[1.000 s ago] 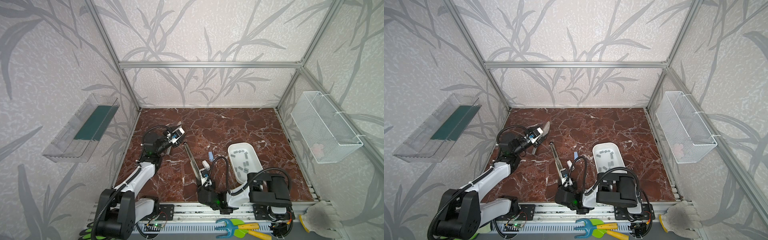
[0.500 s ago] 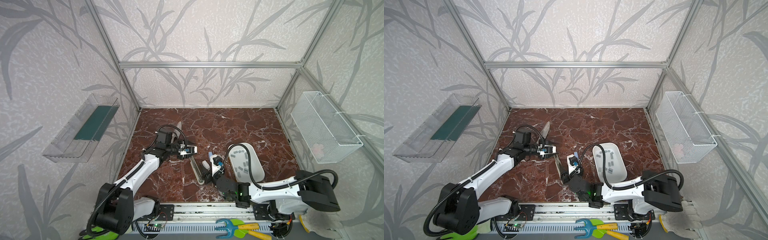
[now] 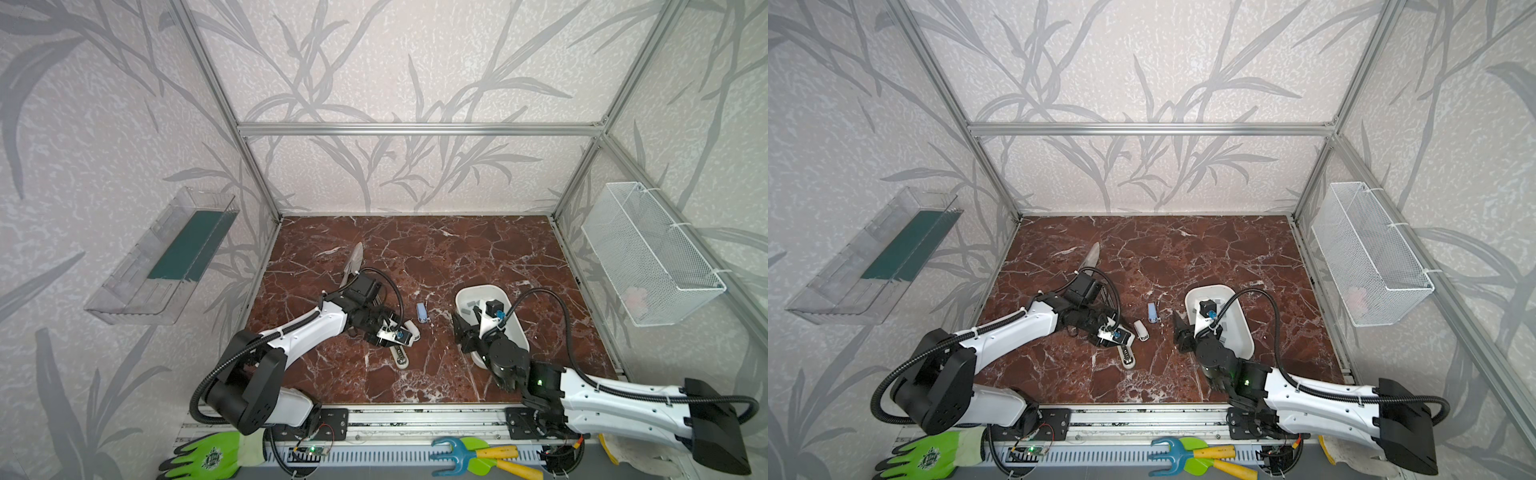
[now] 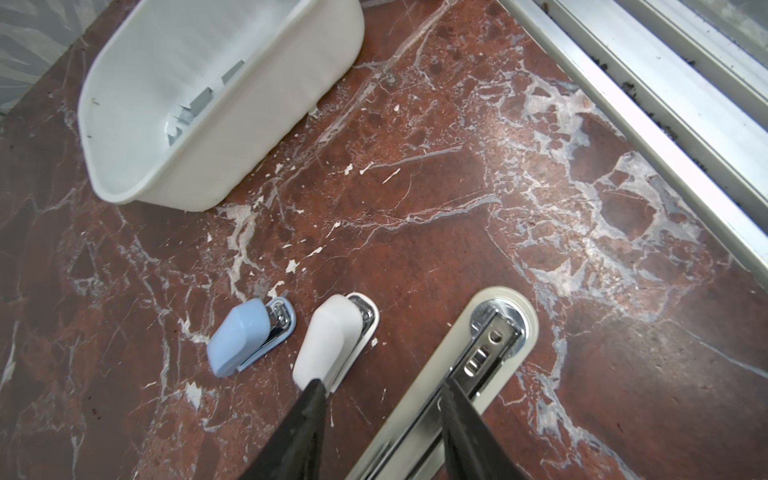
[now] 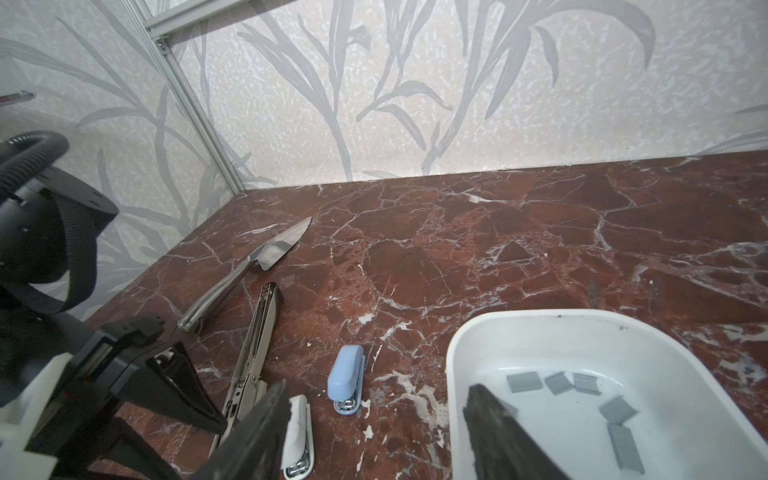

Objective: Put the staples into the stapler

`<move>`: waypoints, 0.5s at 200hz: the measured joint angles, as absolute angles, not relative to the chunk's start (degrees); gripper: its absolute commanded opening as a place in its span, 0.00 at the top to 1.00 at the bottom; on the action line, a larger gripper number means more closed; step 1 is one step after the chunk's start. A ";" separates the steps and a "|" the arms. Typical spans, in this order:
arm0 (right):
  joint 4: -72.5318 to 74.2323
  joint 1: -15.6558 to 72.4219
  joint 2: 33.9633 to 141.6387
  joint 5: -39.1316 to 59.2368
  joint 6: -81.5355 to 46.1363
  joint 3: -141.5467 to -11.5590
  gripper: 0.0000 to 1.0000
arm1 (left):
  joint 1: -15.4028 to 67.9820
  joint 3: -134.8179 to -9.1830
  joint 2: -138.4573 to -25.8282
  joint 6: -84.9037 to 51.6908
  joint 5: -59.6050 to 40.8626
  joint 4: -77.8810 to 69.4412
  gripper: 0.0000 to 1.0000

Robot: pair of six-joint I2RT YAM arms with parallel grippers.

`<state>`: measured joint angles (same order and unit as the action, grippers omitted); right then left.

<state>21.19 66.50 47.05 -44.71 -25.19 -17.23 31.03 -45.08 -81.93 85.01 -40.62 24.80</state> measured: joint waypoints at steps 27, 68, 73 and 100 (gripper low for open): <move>19.27 65.87 43.75 -44.16 -25.12 -15.88 0.29 | 33.10 -49.19 -86.19 83.96 -39.16 25.80 0.52; 17.76 64.55 43.44 -43.11 -24.97 -15.88 0.27 | 34.83 -58.13 -93.12 86.78 -34.76 29.21 0.52; 17.72 64.45 43.44 -42.96 -24.97 -15.88 0.27 | 34.83 -58.33 -93.49 87.09 -34.52 29.26 0.51; 17.72 63.40 43.53 -42.04 -24.77 -15.88 0.26 | 34.83 -60.45 -96.44 89.62 -34.39 32.40 0.51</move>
<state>17.72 63.40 43.53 -42.04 -24.77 -15.88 34.83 -60.45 -96.44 89.62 -34.39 32.40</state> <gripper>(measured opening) 0.735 0.493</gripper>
